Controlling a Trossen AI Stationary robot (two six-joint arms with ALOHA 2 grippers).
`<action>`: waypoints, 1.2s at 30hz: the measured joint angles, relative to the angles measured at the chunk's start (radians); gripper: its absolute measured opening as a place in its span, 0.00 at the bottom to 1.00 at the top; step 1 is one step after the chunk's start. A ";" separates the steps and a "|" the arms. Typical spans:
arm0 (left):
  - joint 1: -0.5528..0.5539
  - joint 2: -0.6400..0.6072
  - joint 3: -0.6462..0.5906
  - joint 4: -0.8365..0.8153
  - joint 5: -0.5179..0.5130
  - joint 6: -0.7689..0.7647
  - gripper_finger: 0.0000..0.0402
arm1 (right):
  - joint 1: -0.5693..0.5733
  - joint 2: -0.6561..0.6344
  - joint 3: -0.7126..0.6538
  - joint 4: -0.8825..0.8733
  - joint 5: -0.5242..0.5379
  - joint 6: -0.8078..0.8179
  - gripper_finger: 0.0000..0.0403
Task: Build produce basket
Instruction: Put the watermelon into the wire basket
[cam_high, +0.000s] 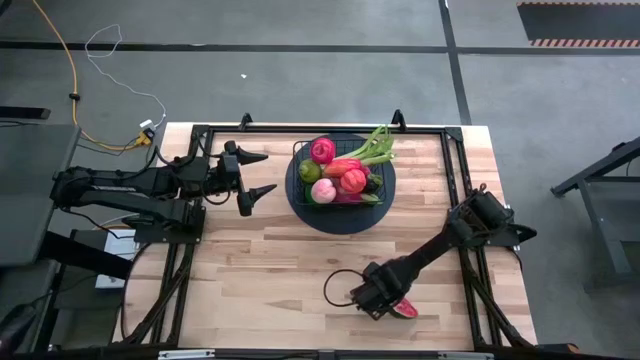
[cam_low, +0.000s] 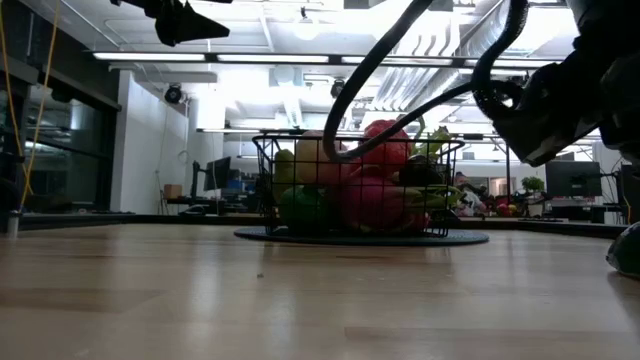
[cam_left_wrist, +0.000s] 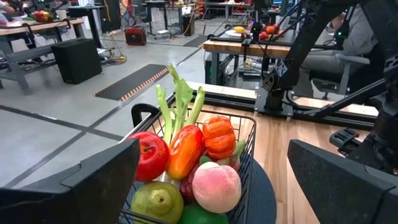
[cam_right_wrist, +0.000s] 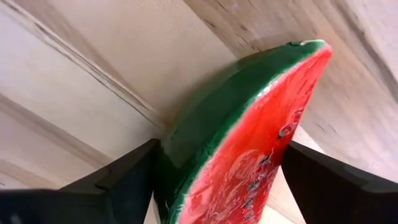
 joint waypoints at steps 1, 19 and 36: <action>0.000 0.000 0.000 0.001 -0.001 0.000 0.99 | 0.001 -0.005 0.000 -0.005 0.013 -0.008 0.75; 0.000 0.000 0.000 0.010 -0.035 -0.001 0.99 | -0.054 -0.420 -0.008 -0.230 0.209 -0.506 0.72; 0.000 0.000 0.000 0.208 0.102 -0.104 0.99 | -0.597 -0.681 -0.086 0.631 0.173 -1.068 0.72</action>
